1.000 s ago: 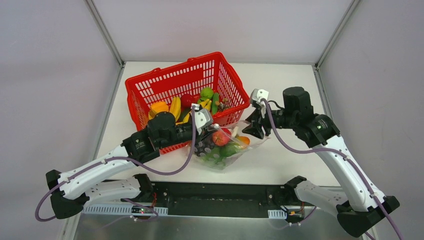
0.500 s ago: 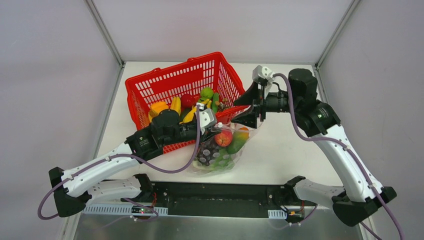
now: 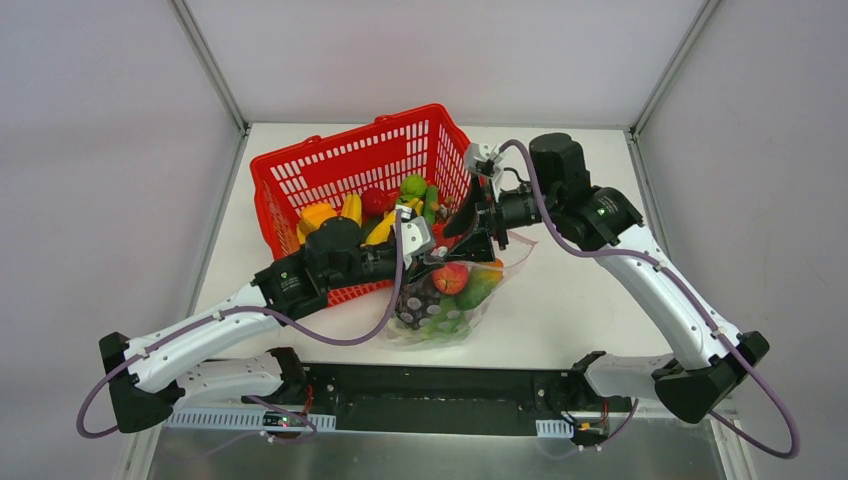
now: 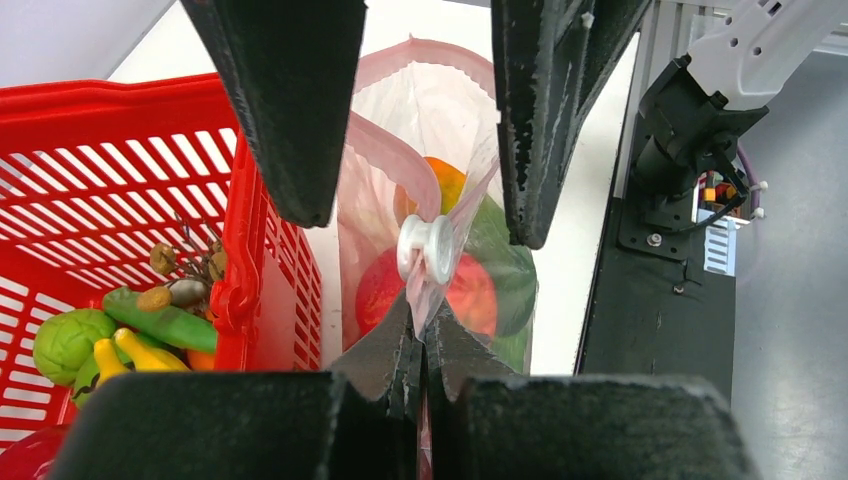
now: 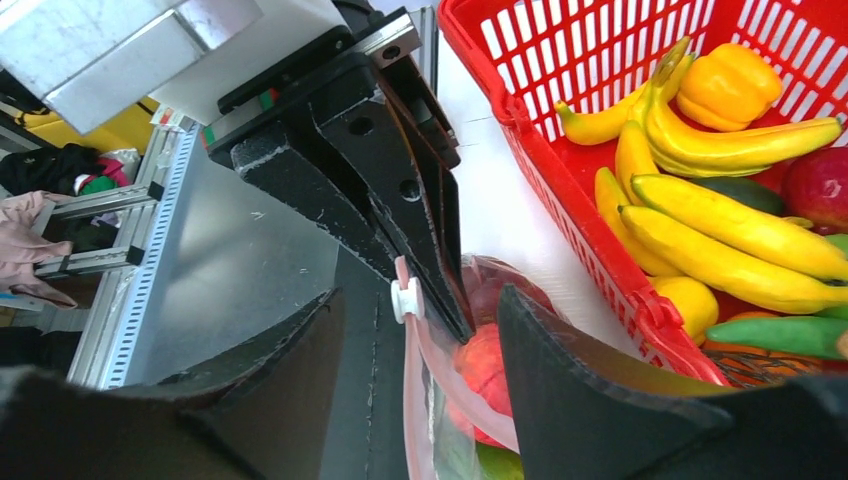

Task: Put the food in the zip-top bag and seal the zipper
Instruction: Zip the zipper food storage bag at the center of the board.

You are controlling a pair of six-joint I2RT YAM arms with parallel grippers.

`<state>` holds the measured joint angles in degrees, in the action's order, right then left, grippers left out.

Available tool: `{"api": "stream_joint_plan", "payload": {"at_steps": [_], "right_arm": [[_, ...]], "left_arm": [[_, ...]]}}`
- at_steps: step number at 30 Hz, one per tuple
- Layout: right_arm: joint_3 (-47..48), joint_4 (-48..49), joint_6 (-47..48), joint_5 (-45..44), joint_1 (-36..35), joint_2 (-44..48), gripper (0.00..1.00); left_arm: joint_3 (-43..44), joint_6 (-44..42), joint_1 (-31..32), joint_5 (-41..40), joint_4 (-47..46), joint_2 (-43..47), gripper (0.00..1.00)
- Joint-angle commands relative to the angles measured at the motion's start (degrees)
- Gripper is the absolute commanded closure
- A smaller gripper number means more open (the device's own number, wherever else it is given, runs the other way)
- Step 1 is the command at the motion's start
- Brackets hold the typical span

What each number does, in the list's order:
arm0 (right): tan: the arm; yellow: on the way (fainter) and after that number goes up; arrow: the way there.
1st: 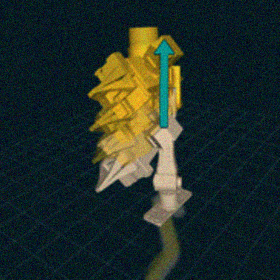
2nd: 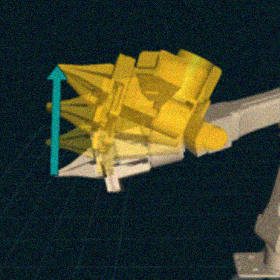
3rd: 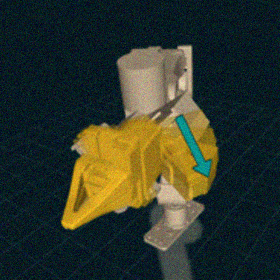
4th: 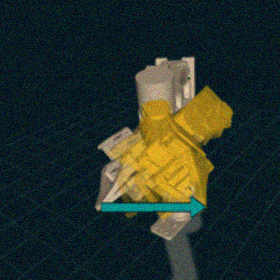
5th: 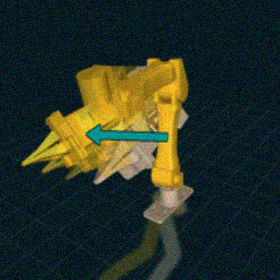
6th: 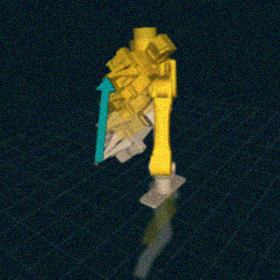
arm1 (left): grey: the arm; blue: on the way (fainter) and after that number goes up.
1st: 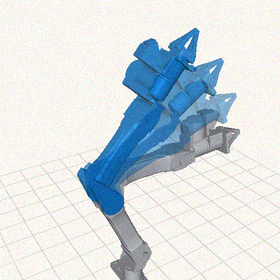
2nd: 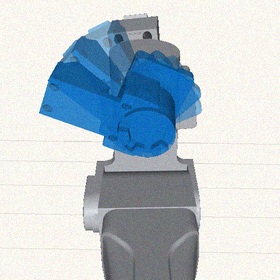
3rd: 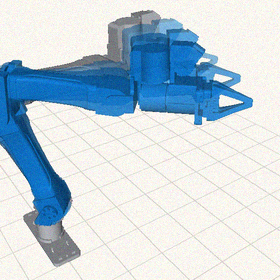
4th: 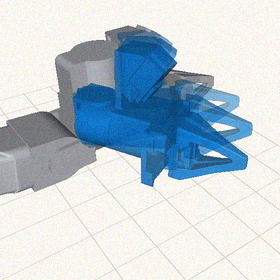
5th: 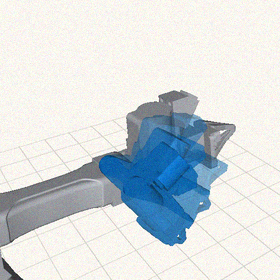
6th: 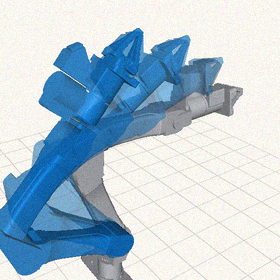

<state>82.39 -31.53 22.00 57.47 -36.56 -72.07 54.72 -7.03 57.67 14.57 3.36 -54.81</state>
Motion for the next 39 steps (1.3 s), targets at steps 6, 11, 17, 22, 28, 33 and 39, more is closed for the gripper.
{"api": "stream_joint_plan", "payload": {"at_steps": [6, 11, 17, 22, 28, 33, 39], "right_arm": [[0.7, 1.3, 0.2, 0.8, -1.2, 0.1, 0.51], [0.3, 2.0, 0.0, 1.2, -1.7, -0.6, 0.64], [-0.8, 0.8, 1.4, 0.4, -1.8, 0.2, 0.58], [-0.7, 0.1, 2.0, 0.5, -1.8, 0.0, 0.76], [-1.6, 1.0, 2.0, -0.7, -1.8, 1.5, 1.00], [-2.2, 1.6, 1.5, -1.1, -1.8, 2.4, 1.00], [-2.8, 3.1, 0.7, -1.8, -1.8, 2.6, 1.00]], "left_arm": [[3.4, 0.2, -0.3, 2.1, -5.1, 0.4, 1.00], [3.1, 0.3, -0.2, 1.9, -5.2, 0.5, 1.00], [2.9, 0.0, -0.2, 1.4, -5.0, 0.8, 1.00], [3.1, -0.2, -0.2, 1.7, -5.1, 0.5, 1.00], [2.9, 0.5, -0.3, 1.3, -5.1, 0.5, 1.00], [3.1, 4.5, -0.6, 1.3, -5.8, 0.2, 0.72], [1.4, 6.9, -1.4, 3.2, -8.3, 0.4, 0.71]]}}
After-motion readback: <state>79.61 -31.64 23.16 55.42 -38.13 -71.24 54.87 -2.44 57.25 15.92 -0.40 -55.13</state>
